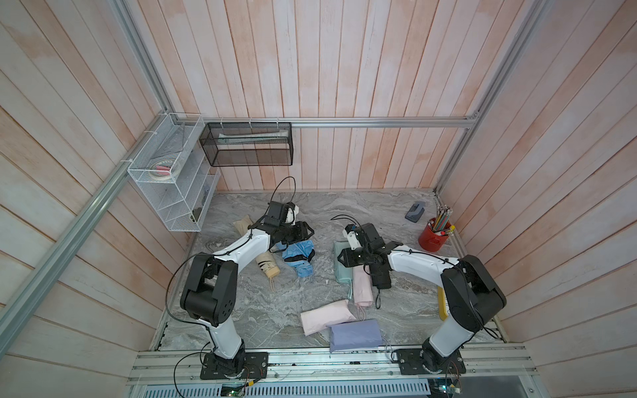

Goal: Take umbrellas out of sleeves
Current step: Move the umbrella to the center of the board.

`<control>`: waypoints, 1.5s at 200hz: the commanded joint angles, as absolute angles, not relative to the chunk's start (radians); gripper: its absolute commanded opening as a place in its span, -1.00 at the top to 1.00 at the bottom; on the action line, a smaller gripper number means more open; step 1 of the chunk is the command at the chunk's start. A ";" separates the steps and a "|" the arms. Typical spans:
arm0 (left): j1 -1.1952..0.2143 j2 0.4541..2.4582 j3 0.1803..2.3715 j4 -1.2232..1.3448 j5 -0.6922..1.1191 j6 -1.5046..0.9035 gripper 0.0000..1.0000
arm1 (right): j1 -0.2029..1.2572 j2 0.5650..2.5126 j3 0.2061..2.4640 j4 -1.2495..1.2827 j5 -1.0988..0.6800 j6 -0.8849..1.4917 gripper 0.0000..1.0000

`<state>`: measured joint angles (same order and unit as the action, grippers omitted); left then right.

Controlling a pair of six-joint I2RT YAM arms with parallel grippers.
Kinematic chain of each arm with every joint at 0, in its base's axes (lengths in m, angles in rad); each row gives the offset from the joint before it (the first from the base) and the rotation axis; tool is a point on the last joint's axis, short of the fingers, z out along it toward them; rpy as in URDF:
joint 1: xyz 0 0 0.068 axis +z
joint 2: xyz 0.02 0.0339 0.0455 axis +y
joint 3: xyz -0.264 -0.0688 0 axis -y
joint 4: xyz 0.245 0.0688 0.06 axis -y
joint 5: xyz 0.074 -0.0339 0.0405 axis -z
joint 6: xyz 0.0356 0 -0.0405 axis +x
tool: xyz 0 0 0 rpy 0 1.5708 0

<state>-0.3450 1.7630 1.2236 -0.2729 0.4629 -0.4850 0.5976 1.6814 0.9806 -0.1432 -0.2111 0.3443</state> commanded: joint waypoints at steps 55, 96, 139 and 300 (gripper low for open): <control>-0.398 1.853 1.322 -0.257 0.541 -0.462 -0.12 | 0.597 1.796 1.032 -0.198 -0.121 0.359 0.16; -0.399 1.860 1.305 -0.247 0.543 -0.462 -0.12 | 0.596 1.833 1.064 -0.182 -0.153 0.361 0.16; -0.400 1.865 1.282 -0.230 0.555 -0.466 -0.10 | 0.596 1.885 1.142 -0.170 -0.204 0.303 0.18; -0.400 1.930 1.324 -0.238 0.585 -0.484 -0.09 | 0.656 1.590 0.912 -0.140 -0.190 0.305 0.22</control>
<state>-0.3985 1.9060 1.2938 -0.2459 0.5705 -0.4797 0.6117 1.6207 0.9936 -0.1001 -0.2096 0.2550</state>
